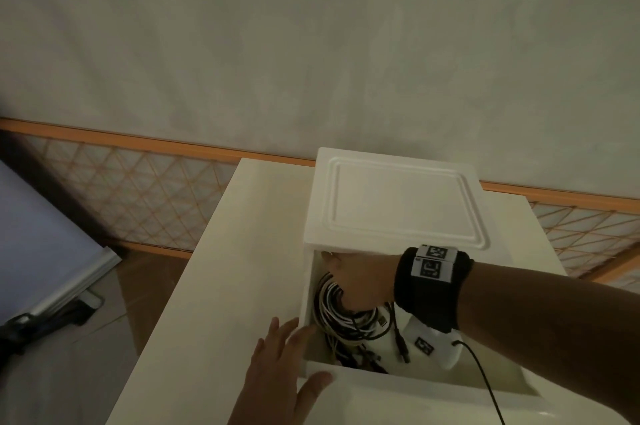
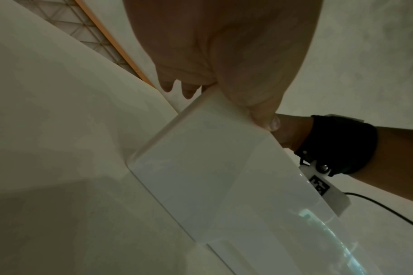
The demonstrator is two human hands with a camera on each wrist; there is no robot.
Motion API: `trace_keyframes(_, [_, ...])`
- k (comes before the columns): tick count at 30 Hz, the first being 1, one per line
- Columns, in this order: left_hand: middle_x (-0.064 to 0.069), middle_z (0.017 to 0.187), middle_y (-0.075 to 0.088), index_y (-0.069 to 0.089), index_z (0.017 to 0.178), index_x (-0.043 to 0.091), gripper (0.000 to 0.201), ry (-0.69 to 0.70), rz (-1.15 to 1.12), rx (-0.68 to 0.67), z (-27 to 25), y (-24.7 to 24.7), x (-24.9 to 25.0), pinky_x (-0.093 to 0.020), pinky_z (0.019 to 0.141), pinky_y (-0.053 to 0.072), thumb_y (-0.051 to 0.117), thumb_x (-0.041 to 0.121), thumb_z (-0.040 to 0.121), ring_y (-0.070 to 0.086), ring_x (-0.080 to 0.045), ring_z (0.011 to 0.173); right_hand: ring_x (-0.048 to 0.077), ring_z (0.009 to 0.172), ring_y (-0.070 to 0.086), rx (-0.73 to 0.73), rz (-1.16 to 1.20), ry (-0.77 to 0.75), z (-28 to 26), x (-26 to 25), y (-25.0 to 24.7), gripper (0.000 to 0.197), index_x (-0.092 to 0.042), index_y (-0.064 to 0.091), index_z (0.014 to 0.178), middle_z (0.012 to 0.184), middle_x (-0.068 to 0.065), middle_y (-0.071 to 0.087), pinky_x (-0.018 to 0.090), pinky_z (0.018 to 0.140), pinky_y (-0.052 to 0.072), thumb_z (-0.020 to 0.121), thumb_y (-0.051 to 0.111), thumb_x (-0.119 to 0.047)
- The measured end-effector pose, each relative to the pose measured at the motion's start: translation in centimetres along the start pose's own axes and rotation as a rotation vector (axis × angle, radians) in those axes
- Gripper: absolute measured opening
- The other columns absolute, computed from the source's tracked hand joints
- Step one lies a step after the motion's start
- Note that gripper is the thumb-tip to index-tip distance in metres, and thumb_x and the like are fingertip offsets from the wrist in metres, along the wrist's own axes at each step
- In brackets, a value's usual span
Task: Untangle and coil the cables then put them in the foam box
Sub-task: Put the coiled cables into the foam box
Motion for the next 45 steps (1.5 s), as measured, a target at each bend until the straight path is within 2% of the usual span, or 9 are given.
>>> trace_keyframes(5, [0.019,0.154,0.009,0.004,0.129,0.054,0.096,-0.007,0.047,0.008,-0.5,-0.8,1.2,-0.034,0.118,0.012,-0.011,0.099,0.045,-0.006,-0.009,0.146,0.032,0.146,-0.006,-0.156,-0.169,-0.056,0.6,0.2,2.2,0.106,-0.006,-0.016,0.148,0.157,0.015,-0.016,0.046,0.119,0.007,0.086,0.048,-0.064])
trace_keyframes(12, [0.017,0.154,0.011,0.006,0.126,0.054,0.091,-0.008,0.009,0.006,-0.3,-0.5,0.9,-0.034,0.118,0.016,-0.008,0.099,0.048,-0.004,-0.014,0.148,0.032,0.145,-0.013,-0.067,-0.205,0.014,2.7,-0.7,6.0,0.102,-0.003,-0.015,0.147,0.157,0.016,-0.016,0.051,0.116,-0.009,0.089,0.047,-0.06])
trace_keyframes(17, [0.014,0.155,0.013,0.012,0.136,0.049,0.099,0.009,-0.008,0.078,-0.6,-0.2,0.8,-0.034,0.117,0.018,-0.005,0.098,0.052,-0.002,-0.015,0.148,0.03,0.146,-0.003,-0.097,-0.046,0.037,1.0,-0.5,3.3,0.106,-0.005,-0.013,0.149,0.158,0.016,-0.011,0.045,0.119,0.002,0.086,0.052,-0.061])
trace_keyframes(20, [0.016,0.153,0.012,0.013,0.145,0.038,0.108,0.027,-0.083,0.116,-1.1,-0.5,0.9,-0.033,0.116,0.018,0.003,0.098,0.056,0.0,-0.012,0.147,0.03,0.135,0.033,0.078,0.161,0.064,-1.1,-1.3,1.0,0.058,-0.002,0.032,0.144,0.148,0.018,0.034,0.033,0.113,0.023,0.099,0.04,-0.038])
trace_keyframes(25, [0.003,0.137,0.034,0.033,0.142,0.017,0.088,-0.093,-0.408,0.354,-3.1,0.4,0.0,-0.028,0.107,0.029,0.071,0.053,0.071,0.035,-0.012,0.126,0.023,0.13,0.042,0.274,0.202,0.15,-9.0,-1.0,-3.6,0.041,-0.01,0.048,0.135,0.14,0.007,0.048,0.029,0.105,0.027,0.102,0.033,-0.029])
trace_keyframes(29, [-0.005,0.09,0.059,0.056,0.092,0.013,0.026,-0.462,-0.498,0.213,-4.7,1.5,-1.4,-0.031,0.078,0.041,0.075,0.025,0.077,0.055,-0.024,0.087,0.023,0.091,0.059,0.391,0.274,0.605,-16.0,1.5,0.5,0.028,-0.018,0.05,0.069,0.079,-0.002,0.053,0.026,0.073,0.04,0.093,0.042,-0.03])
trace_keyframes(35, [-0.009,0.075,0.06,0.061,0.09,0.007,0.021,-0.646,-1.092,-0.07,-5.5,3.0,-0.7,-0.028,0.06,0.038,0.071,0.013,0.073,0.054,-0.021,0.064,0.021,0.056,0.066,0.191,1.124,1.087,-23.0,1.0,12.6,0.052,-0.008,0.055,0.097,0.067,0.012,0.07,0.027,0.056,0.051,0.095,0.037,-0.056])
trace_keyframes(40, [-0.009,0.093,0.057,0.053,0.093,0.014,0.013,-0.612,-1.465,-0.076,-4.4,2.2,3.1,-0.037,0.083,0.04,0.045,0.005,0.096,0.053,-0.025,0.091,0.045,0.11,0.054,0.67,2.305,0.735,-19.2,-1.9,15.5,0.068,-0.015,0.022,0.147,0.139,0.034,0.035,0.058,0.08,0.05,0.094,0.041,-0.054])
trace_keyframes(45, [-0.004,0.082,0.047,0.05,0.08,0.016,0.011,-0.57,-1.605,-0.042,-0.7,0.7,3.8,-0.034,0.081,0.04,0.046,0.008,0.087,0.047,-0.021,0.086,0.048,0.117,0.051,0.95,2.697,0.429,-16.3,-1.2,14.9,0.084,-0.033,0.015,0.15,0.147,0.027,0.029,0.065,0.101,0.035,0.082,0.04,-0.076])
Point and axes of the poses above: each hand's wrist, its own z-axis towards the middle knuckle, its own y-axis out of the palm, x = y × z, the point moved 1 cm from there along z, towards the middle knuckle
